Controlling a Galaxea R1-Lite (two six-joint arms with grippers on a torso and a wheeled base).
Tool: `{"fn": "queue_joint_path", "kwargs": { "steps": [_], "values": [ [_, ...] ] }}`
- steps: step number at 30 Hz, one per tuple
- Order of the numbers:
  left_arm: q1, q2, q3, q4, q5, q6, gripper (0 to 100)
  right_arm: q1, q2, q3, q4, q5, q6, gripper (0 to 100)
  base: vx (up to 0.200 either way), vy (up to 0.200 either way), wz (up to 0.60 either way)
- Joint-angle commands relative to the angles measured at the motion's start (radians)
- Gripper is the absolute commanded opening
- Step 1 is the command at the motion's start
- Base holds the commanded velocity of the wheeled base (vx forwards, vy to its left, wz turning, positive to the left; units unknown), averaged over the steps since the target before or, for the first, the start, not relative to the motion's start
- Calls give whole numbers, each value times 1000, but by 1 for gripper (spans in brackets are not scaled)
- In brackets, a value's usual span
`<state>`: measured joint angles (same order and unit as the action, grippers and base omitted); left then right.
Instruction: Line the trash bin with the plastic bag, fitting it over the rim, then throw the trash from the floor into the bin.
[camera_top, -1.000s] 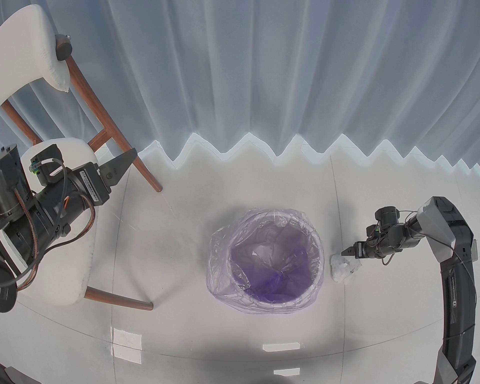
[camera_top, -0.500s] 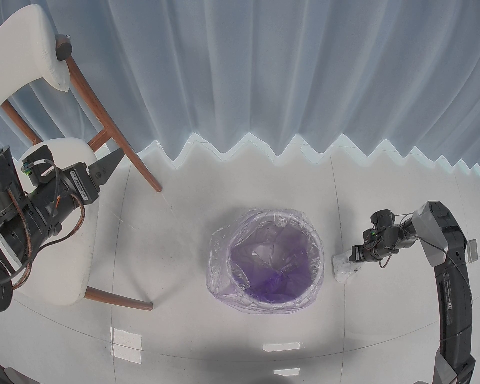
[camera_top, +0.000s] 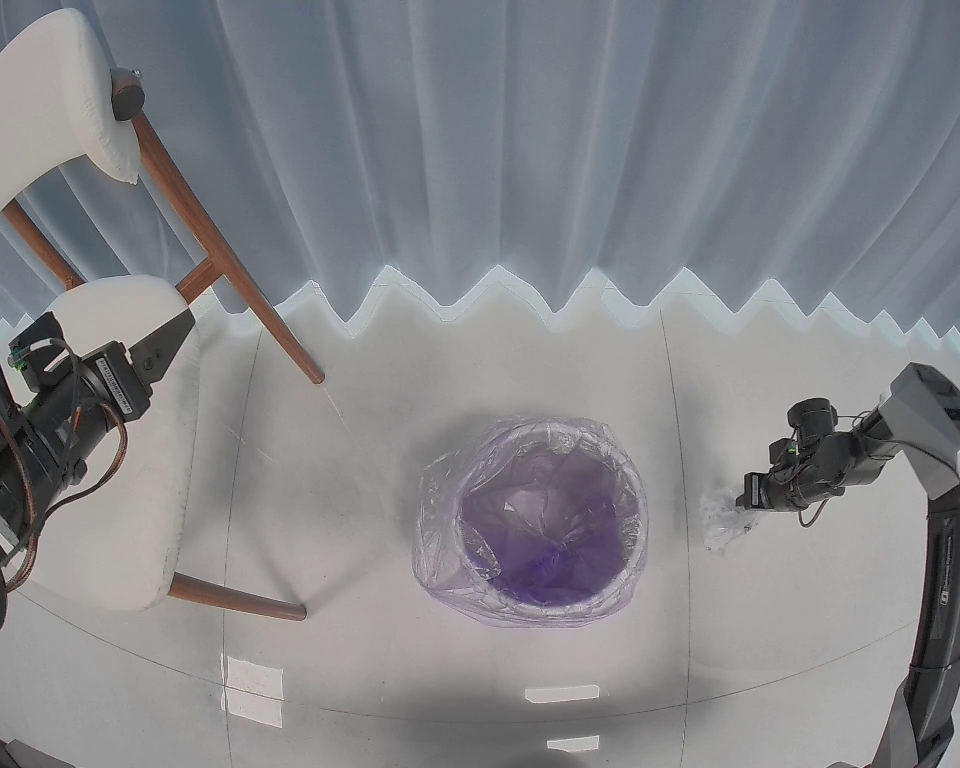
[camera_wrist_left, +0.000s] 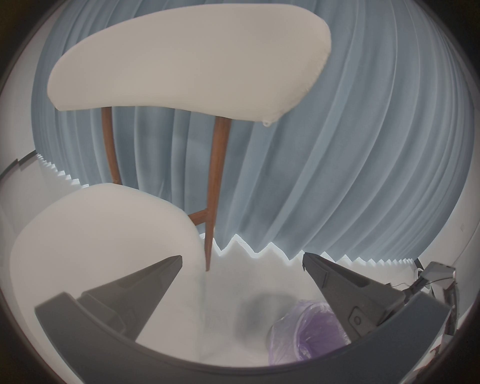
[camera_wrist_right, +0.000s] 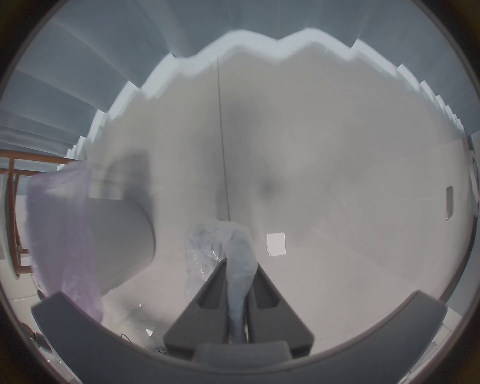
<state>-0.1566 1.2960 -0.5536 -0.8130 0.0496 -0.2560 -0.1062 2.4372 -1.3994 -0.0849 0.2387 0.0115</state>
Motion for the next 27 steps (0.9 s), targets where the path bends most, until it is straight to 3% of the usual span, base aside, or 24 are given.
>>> {"fn": "queue_joint_path", "kwargs": {
  "steps": [1, 4, 5, 8, 9, 10, 11, 16, 21, 24, 27],
  "values": [
    [138, -215, 159, 9, 1, 4, 100, 48, -735, 767, -463, 33, 5, 0, 0, 0, 0],
    [163, -236, 176, 12, 1, 15, 100, 112, -807, 859, -584, 33, 8, 0, 0, 0, 0],
    [200, -251, 193, 14, 3, 41, 100, 197, -874, 931, -688, 28, 10, 0, 0, 0, 0],
    [226, -259, 205, 12, 3, 67, 100, 273, -925, 976, -745, 16, 2, 0, 0, 0, 0],
    [235, -262, 207, 6, 4, 84, 100, 341, -952, 1007, -757, -27, 1, 0, 0, 0, 0],
    [236, -264, 207, 5, 4, 86, 100, 349, -955, 1011, -759, -30, 1, 0, 0, 0, 0],
    [247, -277, 204, 3, 4, 110, 100, 431, -985, 1066, -760, -62, 8, 0, 0, 0, 0],
    [239, -307, 192, -2, 4, 136, 100, 482, -975, 1096, -789, -38, 7, 0, 0, 0, 0],
    [236, -330, 192, -2, 1, 133, 100, 540, -883, 1085, -846, 70, -1, 0, 0, 0, 0],
    [236, -330, 190, -2, 1, 135, 100, 622, -797, 1082, -891, 73, -7, 0, 0, 0, 0],
    [236, -340, 190, -2, 1, 136, 100, 654, -716, 1040, -898, 71, -15, 0, 0, 0, 0]
  ]
}}
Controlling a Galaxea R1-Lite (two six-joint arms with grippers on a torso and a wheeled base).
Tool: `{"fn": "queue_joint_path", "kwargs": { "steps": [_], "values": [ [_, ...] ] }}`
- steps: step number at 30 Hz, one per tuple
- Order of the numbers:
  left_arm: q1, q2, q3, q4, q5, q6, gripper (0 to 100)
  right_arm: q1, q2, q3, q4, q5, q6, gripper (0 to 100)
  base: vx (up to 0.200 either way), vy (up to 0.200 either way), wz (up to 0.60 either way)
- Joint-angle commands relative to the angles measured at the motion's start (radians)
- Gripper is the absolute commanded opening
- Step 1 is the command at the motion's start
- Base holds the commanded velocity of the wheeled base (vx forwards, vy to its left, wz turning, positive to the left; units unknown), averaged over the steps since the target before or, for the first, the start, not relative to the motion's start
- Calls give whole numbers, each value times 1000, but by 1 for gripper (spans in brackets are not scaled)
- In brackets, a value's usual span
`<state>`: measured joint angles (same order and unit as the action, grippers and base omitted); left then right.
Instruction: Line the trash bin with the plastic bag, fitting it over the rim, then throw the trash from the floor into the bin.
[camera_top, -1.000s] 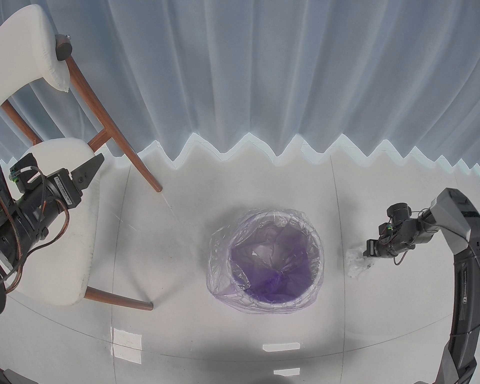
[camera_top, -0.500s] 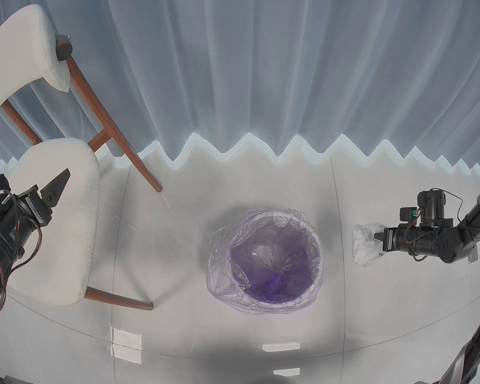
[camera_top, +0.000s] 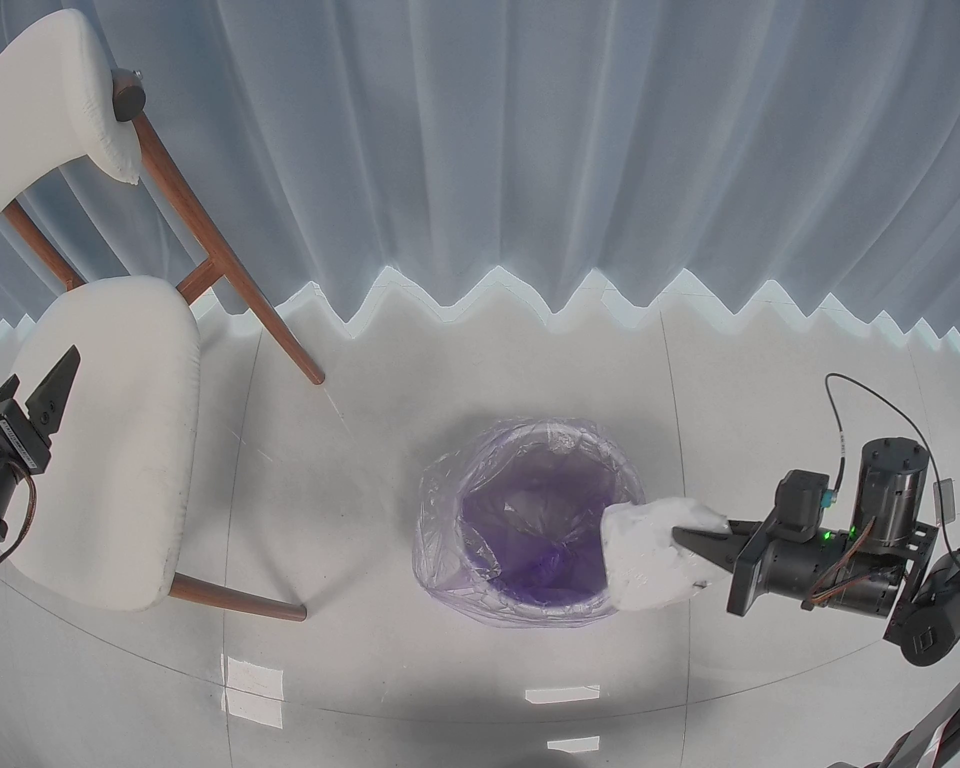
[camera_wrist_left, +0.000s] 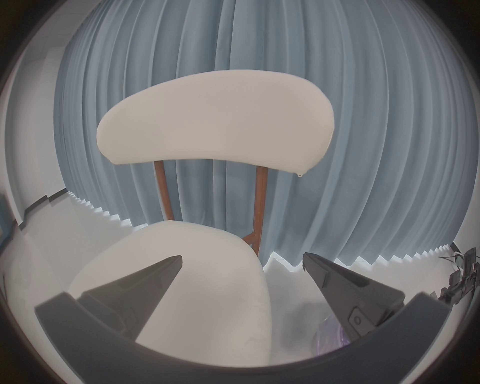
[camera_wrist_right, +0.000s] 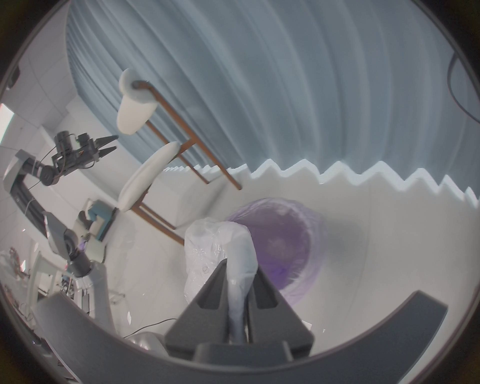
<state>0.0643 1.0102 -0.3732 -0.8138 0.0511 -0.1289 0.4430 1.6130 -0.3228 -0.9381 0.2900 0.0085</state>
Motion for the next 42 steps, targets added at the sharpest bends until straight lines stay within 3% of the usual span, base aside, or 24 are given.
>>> {"fn": "queue_joint_path", "kwargs": {
  "steps": [1, 15, 32, 33, 40, 42],
  "values": [
    [16, -61, 10, -1, 0, 9, 100, 108, 133, -61, -44, 18, -16, 0, 0, 0, 0],
    [26, -102, 40, 1, 0, 12, 100, 99, 486, -343, -45, -61, -13, 0, 0, 0, 0],
    [29, -113, 60, 1, 0, 35, 100, 60, 562, -452, -45, -74, -4, 0, 0, 0, 0],
    [29, -114, 69, 1, 0, 40, 100, 60, 559, -452, -47, -74, -1, 100, 0, 0, 0],
    [25, -114, 66, -1, -7, 35, 100, 49, 453, -433, -76, -95, 22, 100, 0, 0, 0],
    [22, -119, 71, -1, -50, 38, 100, 33, 370, -417, -76, -101, 25, 100, 0, 0, 0]
  ]
}}
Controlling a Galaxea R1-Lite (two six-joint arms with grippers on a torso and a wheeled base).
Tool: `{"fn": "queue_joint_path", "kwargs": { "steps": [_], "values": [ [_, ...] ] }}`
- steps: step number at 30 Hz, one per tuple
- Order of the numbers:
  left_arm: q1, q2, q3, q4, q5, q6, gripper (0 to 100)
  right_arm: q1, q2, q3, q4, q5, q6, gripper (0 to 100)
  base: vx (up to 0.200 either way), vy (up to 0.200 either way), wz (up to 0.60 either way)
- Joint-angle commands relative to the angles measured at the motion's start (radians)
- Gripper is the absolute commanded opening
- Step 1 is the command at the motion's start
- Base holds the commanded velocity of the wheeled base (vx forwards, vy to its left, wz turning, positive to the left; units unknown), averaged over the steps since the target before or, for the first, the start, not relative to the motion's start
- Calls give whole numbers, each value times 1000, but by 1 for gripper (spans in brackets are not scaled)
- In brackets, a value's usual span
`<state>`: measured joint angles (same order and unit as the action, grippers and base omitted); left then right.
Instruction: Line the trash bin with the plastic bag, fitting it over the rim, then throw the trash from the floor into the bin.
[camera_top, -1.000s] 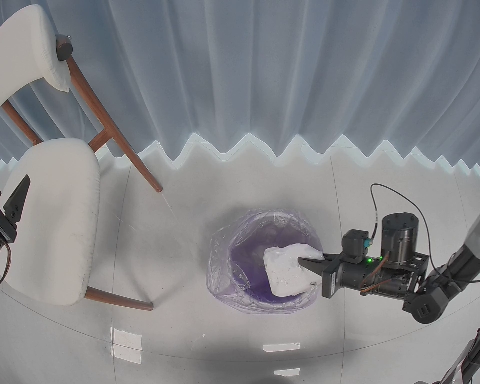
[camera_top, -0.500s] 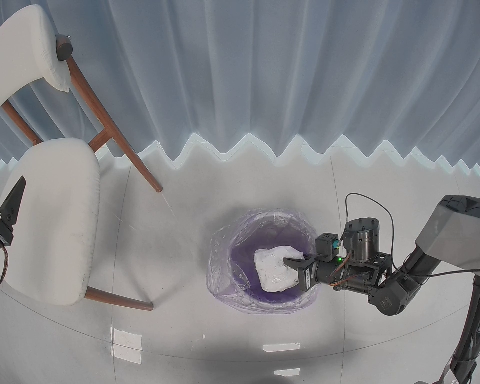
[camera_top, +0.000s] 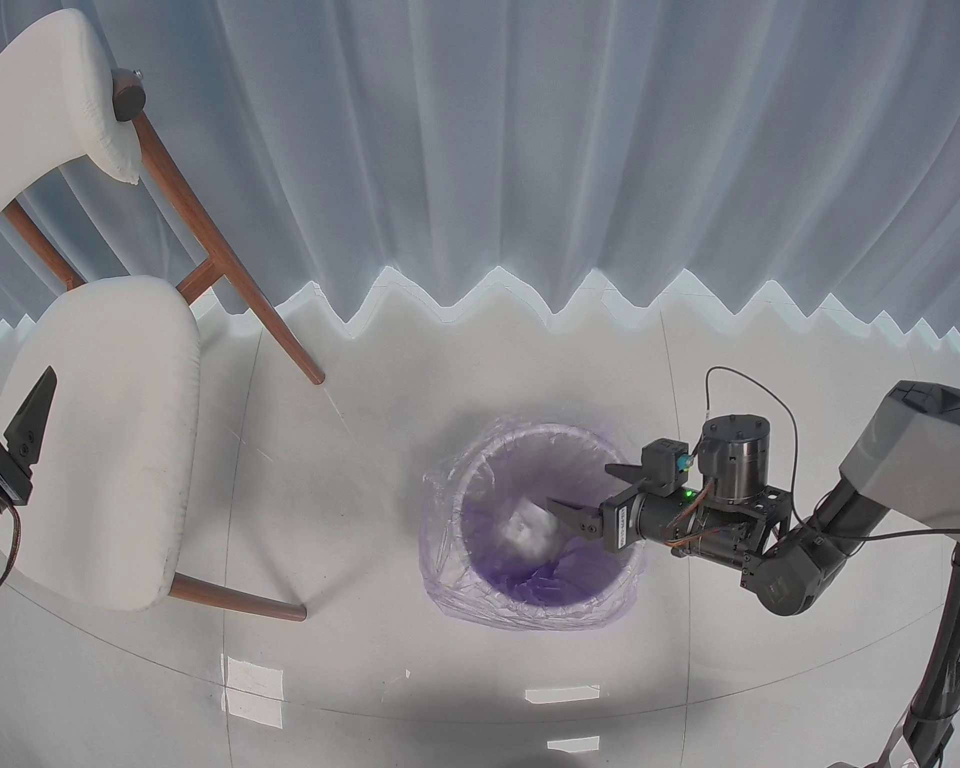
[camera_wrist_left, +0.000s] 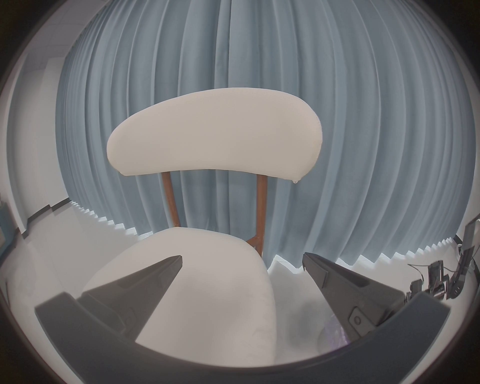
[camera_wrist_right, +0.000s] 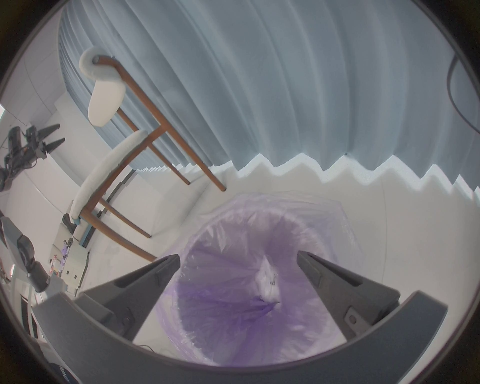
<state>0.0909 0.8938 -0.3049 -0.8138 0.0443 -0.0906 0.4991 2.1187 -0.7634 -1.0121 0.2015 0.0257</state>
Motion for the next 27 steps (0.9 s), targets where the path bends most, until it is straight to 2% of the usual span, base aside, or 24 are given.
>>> {"fn": "queue_joint_path", "kwargs": {
  "steps": [1, 2, 4, 8, 12, 14, 18, 20, 21, 23, 24, 26, 27],
  "values": [
    [-5, -3, 3, -1, -47, 0, 100, -24, -140, 26, -2, -13, 8, 100, 0, 0, 0],
    [-8, -27, 9, 1, -106, 3, 100, -50, -246, 61, 0, -14, 16, 100, 0, 0, 0],
    [-11, -55, 29, 1, -133, 5, 100, -102, -378, 127, 0, -13, 19, 100, 0, 0, 0],
    [-22, -102, 87, 1, -132, 3, 100, -258, -617, 288, -26, -10, 14, 100, 0, 0, 0],
    [-22, -200, 170, 13, -133, -1, 100, -433, -869, 492, -125, 13, 43, 100, 0, 0, 0],
    [-22, -251, 207, 19, -138, -4, 100, -493, -1016, 569, -126, 45, 83, 100, 0, 0, 0],
    [-46, -335, 285, 51, -155, -3, 100, -539, -1280, 708, -40, 52, 102, 100, 0, 0, 0],
    [-66, -380, 305, 88, -165, 0, 100, -541, -1424, 763, 44, 52, 95, 100, 0, 0, 0],
    [-76, -414, 305, 137, -169, -1, 100, -541, -1527, 763, 152, 52, 95, 100, 0, 0, 0],
    [-76, -414, 305, 137, -169, -1, 100, -541, -1527, 763, 152, 52, 95, 100, 0, 0, 0],
    [-80, -523, 305, 298, -169, 0, 100, -541, -1778, 763, 461, 49, 86, 100, 0, 0, 0],
    [-68, -648, 305, 458, -165, 12, 100, -542, -2045, 763, 759, 49, 51, 100, 0, 0, 0],
    [-60, -724, 305, 555, -162, 29, 100, -511, -2119, 763, 897, 27, 5, 100, 0, 0, 0]
  ]
}}
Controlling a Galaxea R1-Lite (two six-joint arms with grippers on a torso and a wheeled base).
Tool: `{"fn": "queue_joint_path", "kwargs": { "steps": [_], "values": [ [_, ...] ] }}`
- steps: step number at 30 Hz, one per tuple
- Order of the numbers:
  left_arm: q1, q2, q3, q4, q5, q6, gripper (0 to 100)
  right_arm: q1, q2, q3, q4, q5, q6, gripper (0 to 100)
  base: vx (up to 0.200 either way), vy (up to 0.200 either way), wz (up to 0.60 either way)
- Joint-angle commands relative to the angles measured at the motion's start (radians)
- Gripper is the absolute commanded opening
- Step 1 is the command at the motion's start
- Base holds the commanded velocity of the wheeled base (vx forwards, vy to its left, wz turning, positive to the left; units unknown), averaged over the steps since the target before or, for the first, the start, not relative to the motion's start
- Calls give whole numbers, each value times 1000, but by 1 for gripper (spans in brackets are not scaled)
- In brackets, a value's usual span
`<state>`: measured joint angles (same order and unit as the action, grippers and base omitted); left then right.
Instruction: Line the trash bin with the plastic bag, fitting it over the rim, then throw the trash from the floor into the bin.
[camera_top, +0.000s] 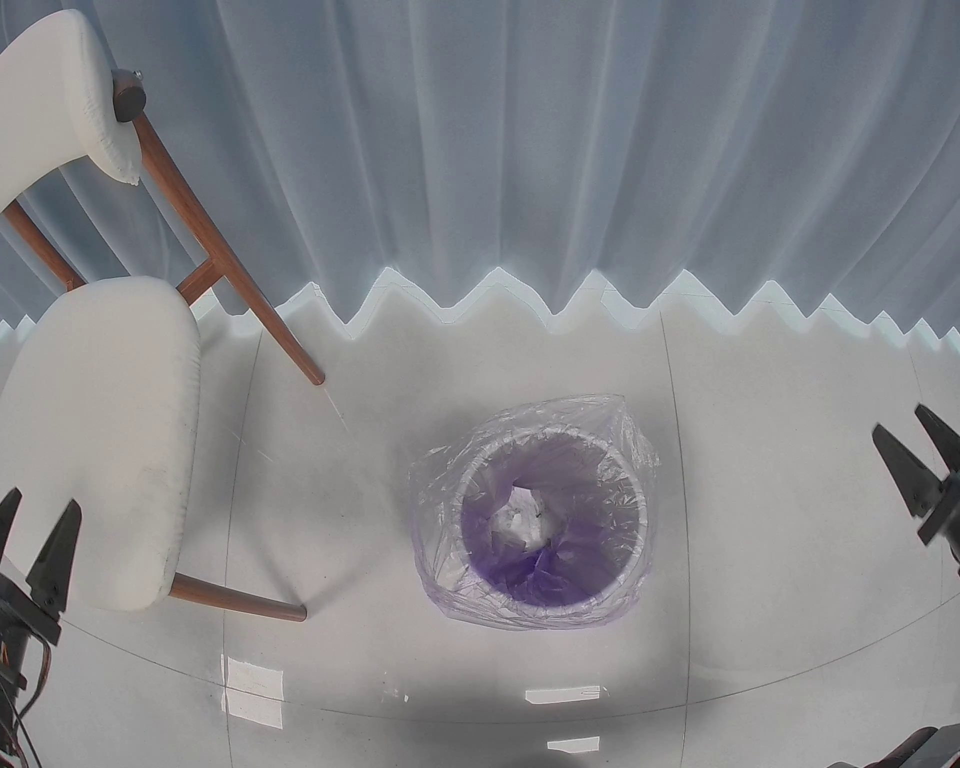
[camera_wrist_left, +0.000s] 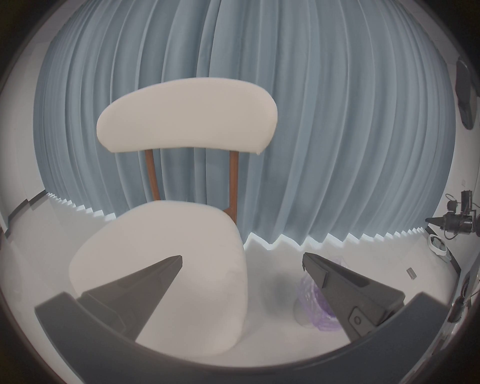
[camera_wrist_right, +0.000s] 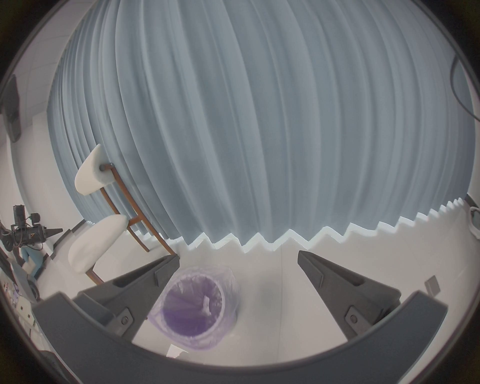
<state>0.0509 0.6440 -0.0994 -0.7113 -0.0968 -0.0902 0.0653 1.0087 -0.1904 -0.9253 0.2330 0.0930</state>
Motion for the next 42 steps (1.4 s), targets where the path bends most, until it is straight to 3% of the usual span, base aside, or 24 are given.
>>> {"fn": "queue_joint_path", "kwargs": {
  "steps": [1, 2, 3, 10, 14, 15, 17, 19, 21, 23, 42],
  "values": [
    [-13, -552, 99, 547, -18, 43, 100, -62, -1009, 190, 878, -57, -98, 100, 0, 0, 0],
    [-39, -644, 99, 676, -11, 64, 100, -62, -1007, 190, 882, -155, -111, 100, 0, 0, 0],
    [-55, -644, 82, 728, 3, 76, 100, -65, -1004, 190, 910, -239, -68, 100, 0, 0, 0],
    [-48, -644, 89, 694, 63, 98, 100, -65, -1007, 184, 939, -227, -65, 100, 0, 0, 0],
    [-51, -643, 89, 696, 365, 47, 100, -65, -1007, 184, 938, -235, -64, 100, 0, 0, 0],
    [-51, -644, 89, 696, 388, 37, 100, -65, -1007, 184, 938, -235, -64, 100, 0, 0, 0],
    [-52, -644, 89, 696, 347, 41, 100, -65, -1007, 184, 938, -235, -64, 100, 0, 0, 0],
    [-52, -644, 90, 690, 190, 89, 100, -65, -1007, 184, 938, -235, -64, 100, 0, 0, 0],
    [-52, -644, 87, 697, 109, 121, 100, -65, -1009, 186, 936, -236, -64, 100, 0, 0, 0],
    [-54, -643, 95, 697, 80, 119, 100, -65, -1009, 186, 933, -236, -64, 100, 0, 0, 0],
    [-52, -644, 96, 714, 100, 89, 100, -65, -1009, 189, 922, -236, -65, 100, 0, 0, 0]
  ]
}}
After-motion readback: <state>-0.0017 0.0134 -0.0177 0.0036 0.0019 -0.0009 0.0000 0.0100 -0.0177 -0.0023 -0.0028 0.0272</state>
